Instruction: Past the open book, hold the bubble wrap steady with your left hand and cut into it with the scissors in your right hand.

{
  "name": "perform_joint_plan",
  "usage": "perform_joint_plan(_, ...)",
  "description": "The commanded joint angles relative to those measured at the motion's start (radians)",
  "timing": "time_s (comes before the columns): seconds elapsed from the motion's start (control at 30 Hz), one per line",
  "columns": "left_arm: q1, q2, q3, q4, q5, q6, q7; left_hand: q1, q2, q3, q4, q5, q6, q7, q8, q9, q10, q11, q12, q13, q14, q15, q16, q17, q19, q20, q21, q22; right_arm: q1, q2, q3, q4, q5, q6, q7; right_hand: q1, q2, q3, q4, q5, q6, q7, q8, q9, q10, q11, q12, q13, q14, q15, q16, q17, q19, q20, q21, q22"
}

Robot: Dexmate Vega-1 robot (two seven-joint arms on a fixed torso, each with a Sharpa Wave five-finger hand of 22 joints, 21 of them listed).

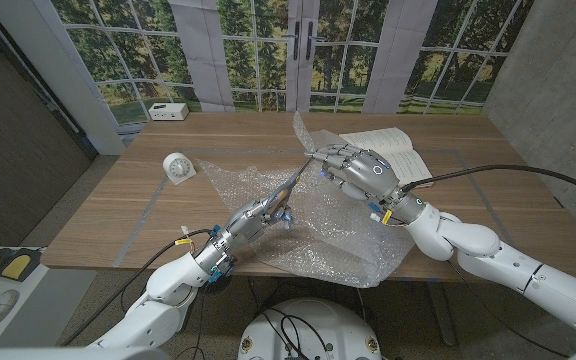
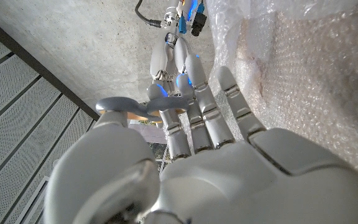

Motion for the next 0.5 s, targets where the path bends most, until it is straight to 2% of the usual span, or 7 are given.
perform_joint_plan(0.03, 0.009, 0.008, 0.008, 0.0, 0.015, -0.007, 0.007, -0.005, -0.013, -0.008, 0.0, 0.008, -0.005, 0.005, -0.001, 0.005, 0.12, -0.122, -0.002, 0.002, 0.004, -0.07, -0.004, 0.002, 0.006, 0.005, -0.003, 0.001, -0.02, -0.014, 0.014, -0.026, 0.005, -0.019, -0.007, 0.01, 0.002, 0.004, 0.005, 0.006, 0.003, -0.002, -0.002, 0.002, 0.008, -0.002, 0.006, 0.004, 0.007, -0.187, -0.001, 0.003, 0.004, -0.016, 0.001, 0.002)
perform_joint_plan(0.17, 0.018, 0.015, 0.007, -0.008, 0.033, -0.01, 0.026, -0.019, -0.024, -0.02, 0.002, 0.009, -0.008, 0.008, 0.0, 0.007, 0.117, -0.12, -0.001, 0.007, 0.004, -0.065, -0.005, 0.004, 0.006, 0.008, -0.006, 0.001, -0.026, -0.017, 0.019, -0.035, 0.005, -0.021, -0.01, 0.01, 0.002, 0.004, 0.005, 0.006, 0.003, -0.002, -0.002, 0.002, 0.007, -0.002, 0.005, 0.003, 0.007, -0.187, -0.002, 0.002, 0.005, -0.016, 0.001, 0.002)
perform_joint_plan(0.23, 0.021, 0.018, 0.007, -0.011, 0.035, -0.011, 0.029, -0.044, -0.043, -0.042, 0.007, 0.011, -0.012, 0.011, 0.002, 0.011, 0.111, -0.115, -0.004, 0.008, 0.003, -0.06, -0.008, 0.003, 0.006, 0.011, -0.01, 0.0, -0.029, -0.018, 0.021, -0.04, 0.005, -0.021, -0.011, 0.01, 0.002, 0.004, 0.005, 0.006, 0.002, -0.002, -0.002, 0.002, 0.007, -0.002, 0.005, 0.002, 0.006, -0.187, -0.003, 0.002, 0.005, -0.015, 0.001, 0.002)
perform_joint_plan(0.5, 0.023, 0.024, 0.01, -0.013, 0.031, -0.016, 0.024, -0.051, -0.039, -0.059, 0.005, 0.02, -0.011, 0.016, -0.005, -0.003, 0.11, -0.111, -0.008, 0.006, 0.005, -0.055, -0.011, 0.003, 0.005, 0.017, -0.016, -0.001, -0.043, -0.021, 0.028, -0.056, 0.004, -0.028, -0.013, 0.01, 0.001, 0.004, 0.005, 0.005, 0.002, -0.002, -0.002, 0.002, 0.01, -0.002, 0.007, 0.002, 0.008, -0.187, -0.003, 0.002, 0.006, -0.013, 0.001, 0.002)
